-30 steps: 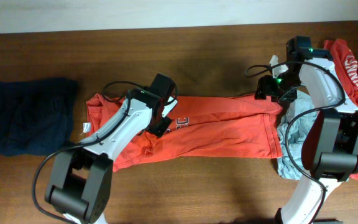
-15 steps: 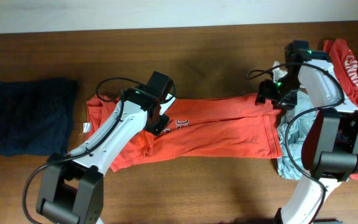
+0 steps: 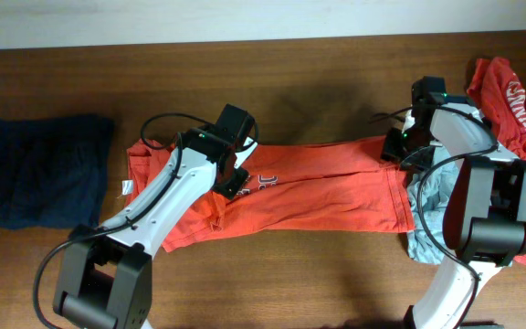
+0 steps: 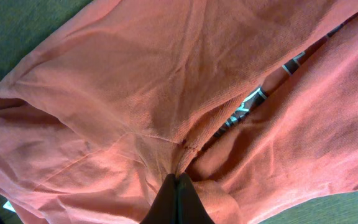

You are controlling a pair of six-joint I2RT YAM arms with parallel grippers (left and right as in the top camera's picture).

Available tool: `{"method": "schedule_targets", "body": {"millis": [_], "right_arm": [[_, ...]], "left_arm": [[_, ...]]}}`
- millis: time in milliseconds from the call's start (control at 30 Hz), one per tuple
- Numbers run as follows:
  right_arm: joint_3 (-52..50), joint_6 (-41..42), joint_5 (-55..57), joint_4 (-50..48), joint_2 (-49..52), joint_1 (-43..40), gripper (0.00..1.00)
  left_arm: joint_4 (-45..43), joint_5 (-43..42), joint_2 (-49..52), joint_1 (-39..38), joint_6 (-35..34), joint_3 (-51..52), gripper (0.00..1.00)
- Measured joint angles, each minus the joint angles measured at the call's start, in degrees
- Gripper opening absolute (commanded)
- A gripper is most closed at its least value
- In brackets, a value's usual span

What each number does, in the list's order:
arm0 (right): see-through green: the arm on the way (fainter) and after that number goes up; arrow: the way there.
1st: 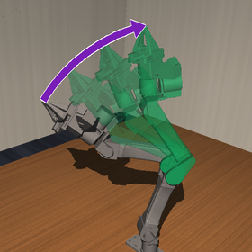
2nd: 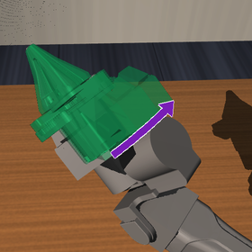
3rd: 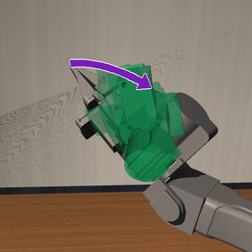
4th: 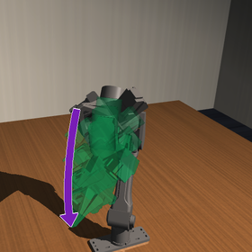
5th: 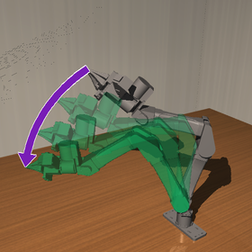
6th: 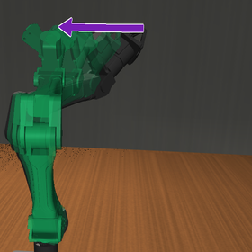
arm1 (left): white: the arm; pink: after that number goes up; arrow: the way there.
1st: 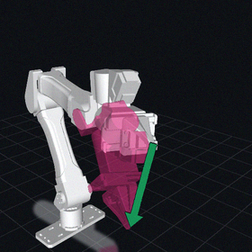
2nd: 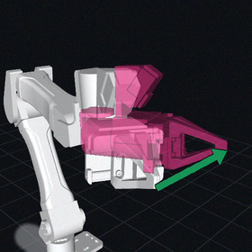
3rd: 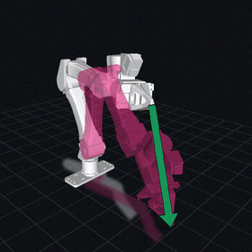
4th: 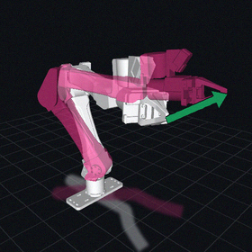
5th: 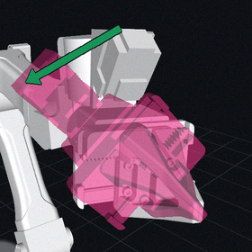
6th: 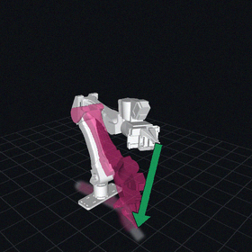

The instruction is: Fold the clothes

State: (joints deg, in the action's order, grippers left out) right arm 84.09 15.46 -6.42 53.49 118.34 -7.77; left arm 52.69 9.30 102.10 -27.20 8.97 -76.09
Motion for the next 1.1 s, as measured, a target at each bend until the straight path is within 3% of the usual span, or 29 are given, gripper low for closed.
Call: {"method": "schedule_targets", "body": {"millis": [133,333,933,1000,1033,1100], "right_arm": [[0.0,0.85,0.0,-0.04,0.0,0.0,0.23],[0.13,0.96,0.39,0.87,0.0,-0.02,0.05],[3.78,-1.11,0.15,-0.04,-0.02,-1.38,0.05],[3.78,-1.14,0.11,-0.04,-0.02,-1.57,0.17],[3.78,-1.31,0.0,-0.04,-0.02,-1.57,0.46],[3.8,-1.29,0.2,-0.02,-0.02,-1.6,0.63]], "left_arm": [[0.0,0.0,0.0,0.0,-0.02,0.0,0.0],[0.02,0.02,0.0,0.0,0.0,0.0,0.0],[0.02,0.42,0.0,0.0,-0.02,0.0,0.0],[0.0,0.42,0.0,0.0,0.0,0.0,0.0],[0.0,0.42,0.0,0.0,-0.02,0.0,0.0],[0.0,0.42,0.0,0.0,0.0,0.0,0.0]]}}
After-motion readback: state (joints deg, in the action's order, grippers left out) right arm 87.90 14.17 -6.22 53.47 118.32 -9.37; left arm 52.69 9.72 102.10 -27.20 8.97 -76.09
